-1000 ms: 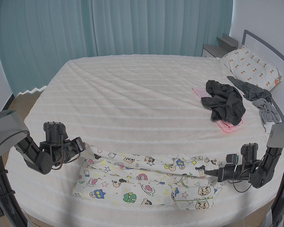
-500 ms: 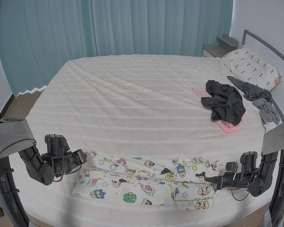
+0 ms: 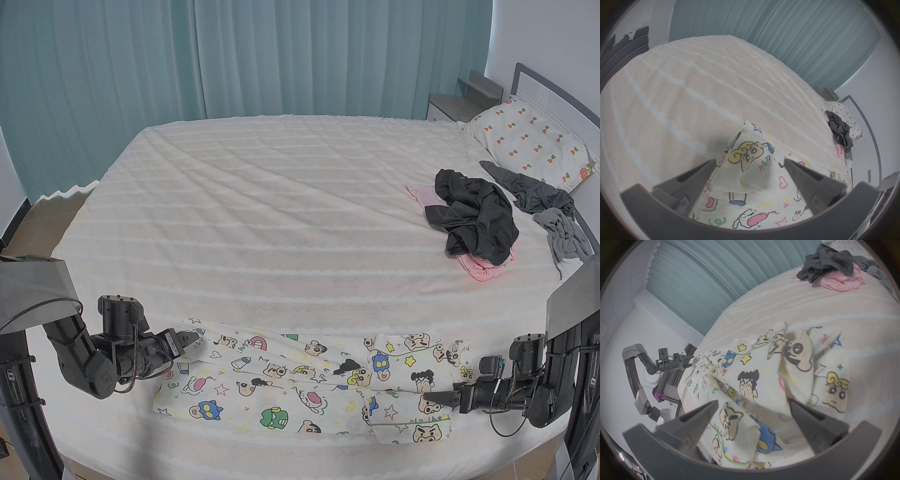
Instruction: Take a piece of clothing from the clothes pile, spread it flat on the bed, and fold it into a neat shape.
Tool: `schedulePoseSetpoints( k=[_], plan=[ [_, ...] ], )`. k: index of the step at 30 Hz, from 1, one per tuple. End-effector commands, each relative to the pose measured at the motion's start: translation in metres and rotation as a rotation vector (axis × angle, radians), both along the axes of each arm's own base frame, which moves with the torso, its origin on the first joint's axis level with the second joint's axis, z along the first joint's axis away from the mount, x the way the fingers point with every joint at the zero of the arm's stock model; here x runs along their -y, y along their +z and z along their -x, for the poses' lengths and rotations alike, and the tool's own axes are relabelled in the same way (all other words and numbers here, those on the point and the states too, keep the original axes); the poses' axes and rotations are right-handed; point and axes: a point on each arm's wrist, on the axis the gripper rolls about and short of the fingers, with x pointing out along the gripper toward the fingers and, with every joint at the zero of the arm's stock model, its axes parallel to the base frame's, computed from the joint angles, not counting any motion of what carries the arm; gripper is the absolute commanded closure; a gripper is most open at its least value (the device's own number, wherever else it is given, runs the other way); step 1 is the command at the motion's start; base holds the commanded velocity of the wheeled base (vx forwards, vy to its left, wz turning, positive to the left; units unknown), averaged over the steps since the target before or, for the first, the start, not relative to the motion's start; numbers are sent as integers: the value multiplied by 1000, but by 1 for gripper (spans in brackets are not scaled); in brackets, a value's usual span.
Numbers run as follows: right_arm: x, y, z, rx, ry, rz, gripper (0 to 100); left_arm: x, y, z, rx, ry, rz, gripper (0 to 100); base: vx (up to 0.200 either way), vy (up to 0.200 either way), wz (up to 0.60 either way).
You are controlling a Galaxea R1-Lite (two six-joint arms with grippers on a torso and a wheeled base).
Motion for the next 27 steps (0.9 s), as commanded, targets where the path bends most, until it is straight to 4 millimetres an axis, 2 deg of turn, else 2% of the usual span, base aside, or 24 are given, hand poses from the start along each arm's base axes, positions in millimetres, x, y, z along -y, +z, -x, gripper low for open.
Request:
schedulePoseSetpoints(
  k=[1, 7, 11, 16, 17, 19, 23, 27],
  plan=[
    [8, -2, 4, -17, -33, 0, 0, -5, -4, 3, -13, 21, 8, 0, 0, 0, 0],
    [29, 14, 11, 15, -118, -9, 0, -18, 1, 4, 5, 113, 84, 0, 0, 0, 0],
    [44, 31, 12, 89, -188, -12, 0, -37, 7, 6, 20, 191, 188, 0, 0, 0, 0],
    [47, 49, 14, 167, -190, -19, 0, -49, 15, 15, -7, 213, 366, 0, 0, 0, 0],
    [46, 61, 14, 221, -187, -23, 0, -58, 21, 23, -22, 223, 464, 0, 0, 0, 0],
    [41, 73, 14, 253, -188, -61, 0, -66, 25, 31, -51, 219, 574, 0, 0, 0, 0],
    [15, 98, 1, 285, -179, -199, 0, -80, 30, 41, -85, 164, 718, 0, 0, 0, 0],
    [-5, 93, -19, 266, -196, -197, 0, -83, 27, 49, -106, 140, 746, 0, 0, 0, 0]
  ],
)
